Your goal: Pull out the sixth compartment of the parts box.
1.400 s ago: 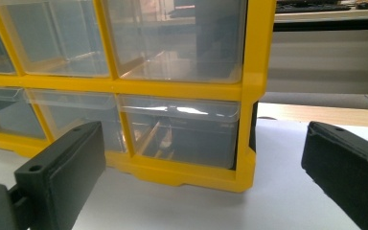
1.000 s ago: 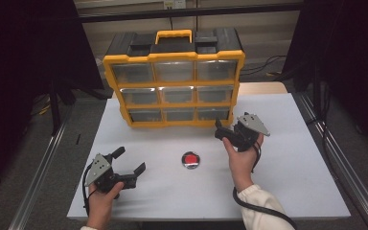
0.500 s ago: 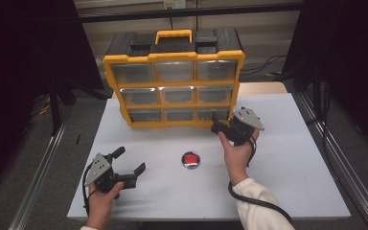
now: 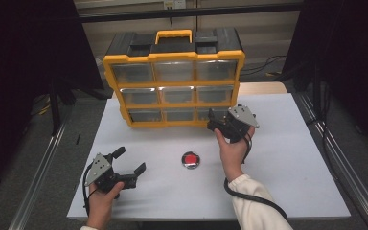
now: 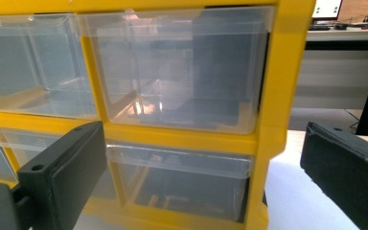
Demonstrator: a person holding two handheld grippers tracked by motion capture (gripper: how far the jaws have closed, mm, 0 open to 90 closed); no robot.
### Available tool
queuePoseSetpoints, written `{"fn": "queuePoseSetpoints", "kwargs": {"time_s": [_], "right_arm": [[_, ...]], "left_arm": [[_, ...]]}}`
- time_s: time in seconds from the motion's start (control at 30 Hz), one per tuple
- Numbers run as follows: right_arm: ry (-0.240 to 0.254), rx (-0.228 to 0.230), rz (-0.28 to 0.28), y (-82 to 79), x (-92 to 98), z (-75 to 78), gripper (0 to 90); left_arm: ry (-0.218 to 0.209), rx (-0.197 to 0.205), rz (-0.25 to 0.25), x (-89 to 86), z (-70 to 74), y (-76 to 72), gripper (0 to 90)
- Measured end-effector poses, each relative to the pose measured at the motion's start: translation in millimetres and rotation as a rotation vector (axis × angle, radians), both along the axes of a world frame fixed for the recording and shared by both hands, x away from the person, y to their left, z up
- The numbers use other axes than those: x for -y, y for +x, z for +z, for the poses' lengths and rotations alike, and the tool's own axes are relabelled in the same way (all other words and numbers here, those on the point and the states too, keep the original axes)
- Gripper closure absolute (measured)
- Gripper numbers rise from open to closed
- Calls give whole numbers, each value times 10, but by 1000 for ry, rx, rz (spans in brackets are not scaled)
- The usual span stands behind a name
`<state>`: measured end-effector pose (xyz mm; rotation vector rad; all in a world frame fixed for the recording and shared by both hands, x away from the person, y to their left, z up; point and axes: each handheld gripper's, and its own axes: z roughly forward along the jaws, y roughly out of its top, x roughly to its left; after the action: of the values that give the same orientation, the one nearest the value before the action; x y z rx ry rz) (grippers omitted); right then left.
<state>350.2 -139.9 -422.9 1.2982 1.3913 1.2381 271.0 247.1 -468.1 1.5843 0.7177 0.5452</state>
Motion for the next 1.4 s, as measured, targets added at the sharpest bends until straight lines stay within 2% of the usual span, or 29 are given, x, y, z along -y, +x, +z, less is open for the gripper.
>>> {"fn": "queuePoseSetpoints", "kwargs": {"time_s": [0.33,0.37,0.4,0.43,0.77,0.8,0.83,0.9,1.1,1.37,1.4], "right_arm": [[-9,23,-6,60,-44,89,22],[-9,23,-6,60,-44,89,22],[-10,23,-6,71,-53,96,22],[-10,23,-6,71,-53,96,22],[-11,22,-6,142,-107,150,22],[-15,22,-8,148,-121,166,22],[-13,23,-4,152,-129,171,22],[-16,23,-4,156,-135,174,22],[-31,18,0,180,-162,181,22],[-71,14,0,211,-181,200,26],[-73,13,-6,216,-190,206,26]], "left_arm": [[15,4,-7,0,-1,5,21],[-12,1,0,20,-5,3,21],[7,4,-6,7,-3,4,21],[-13,-3,-1,22,-5,0,21],[-12,-1,6,25,-6,3,21],[-5,3,6,21,-5,5,20],[31,8,-3,-3,0,8,20],[26,8,-3,-1,-1,9,20],[2,-4,-11,17,-10,9,21],[2,-4,-14,23,-13,12,20],[17,1,-17,14,-11,15,20]]}}
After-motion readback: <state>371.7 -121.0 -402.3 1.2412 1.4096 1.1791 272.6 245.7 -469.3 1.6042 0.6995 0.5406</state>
